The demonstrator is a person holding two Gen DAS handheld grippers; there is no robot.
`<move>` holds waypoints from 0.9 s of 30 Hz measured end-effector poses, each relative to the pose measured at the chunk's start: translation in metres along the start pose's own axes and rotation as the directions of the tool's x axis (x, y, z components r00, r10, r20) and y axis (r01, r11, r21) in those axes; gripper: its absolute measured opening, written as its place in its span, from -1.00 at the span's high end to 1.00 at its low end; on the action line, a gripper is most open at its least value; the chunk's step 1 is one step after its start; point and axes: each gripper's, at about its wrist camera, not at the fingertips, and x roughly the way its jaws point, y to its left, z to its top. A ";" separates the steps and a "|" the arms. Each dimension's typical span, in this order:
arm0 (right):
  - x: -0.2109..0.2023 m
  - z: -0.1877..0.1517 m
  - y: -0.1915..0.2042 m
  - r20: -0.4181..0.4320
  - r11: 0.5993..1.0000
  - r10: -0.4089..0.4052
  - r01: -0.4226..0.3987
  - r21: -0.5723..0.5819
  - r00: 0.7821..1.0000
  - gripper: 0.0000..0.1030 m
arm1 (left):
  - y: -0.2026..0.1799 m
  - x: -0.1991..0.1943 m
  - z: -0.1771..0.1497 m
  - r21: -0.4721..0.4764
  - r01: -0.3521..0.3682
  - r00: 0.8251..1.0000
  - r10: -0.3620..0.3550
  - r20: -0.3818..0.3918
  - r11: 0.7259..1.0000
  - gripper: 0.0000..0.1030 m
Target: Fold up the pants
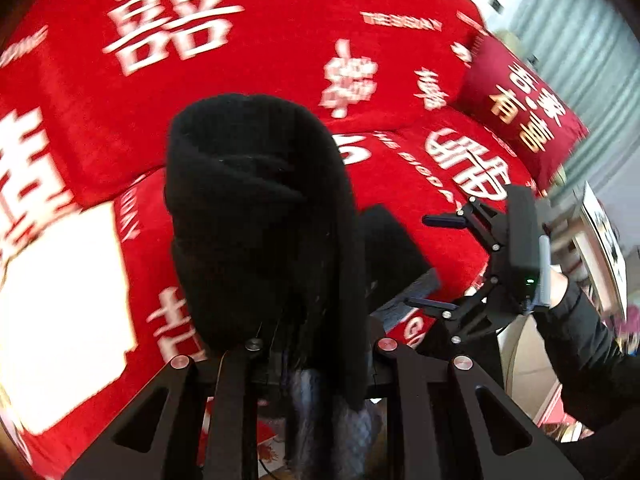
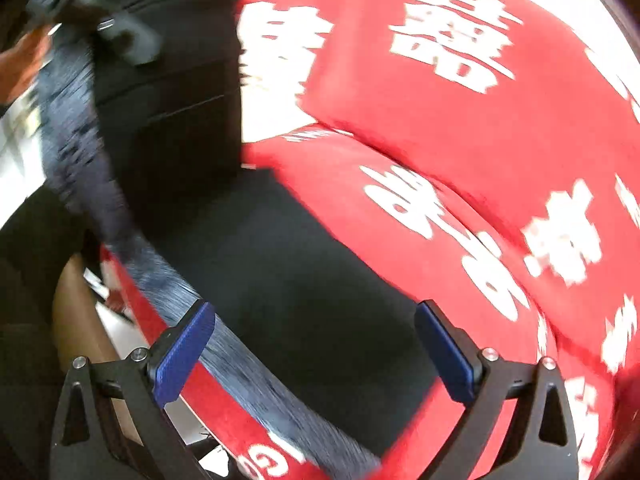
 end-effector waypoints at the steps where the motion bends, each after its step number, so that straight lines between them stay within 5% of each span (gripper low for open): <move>1: -0.002 -0.012 -0.010 -0.007 0.999 -0.020 0.020 0.049 1.000 -0.95 | -0.016 0.009 0.010 0.031 0.004 1.000 -0.004 -0.009 1.000 0.57; 10: -0.030 -0.084 -0.049 -0.038 0.955 -0.068 0.076 0.285 0.997 -0.95 | -0.091 0.143 0.055 0.087 0.032 0.981 -0.015 -0.196 0.996 0.57; 16: -0.033 -0.120 -0.065 -0.041 0.909 -0.064 0.075 0.411 0.997 -0.95 | -0.103 0.229 0.045 0.084 -0.052 0.948 0.076 -0.308 0.995 0.56; 18: -0.034 -0.127 -0.068 -0.035 0.894 -0.050 0.061 0.444 0.998 -0.95 | -0.103 0.231 0.042 0.076 -0.056 0.953 0.076 -0.293 0.996 0.51; 21: -0.037 -0.132 -0.071 0.002 0.878 -0.017 0.014 0.479 1.000 -0.95 | -0.103 0.225 0.042 0.052 -0.024 0.952 0.039 -0.303 0.998 0.07; 27: -0.036 -0.120 -0.064 0.061 0.881 0.059 -0.081 0.466 0.996 -0.95 | -0.114 0.185 0.046 0.015 0.067 0.959 -0.060 -0.277 0.998 0.03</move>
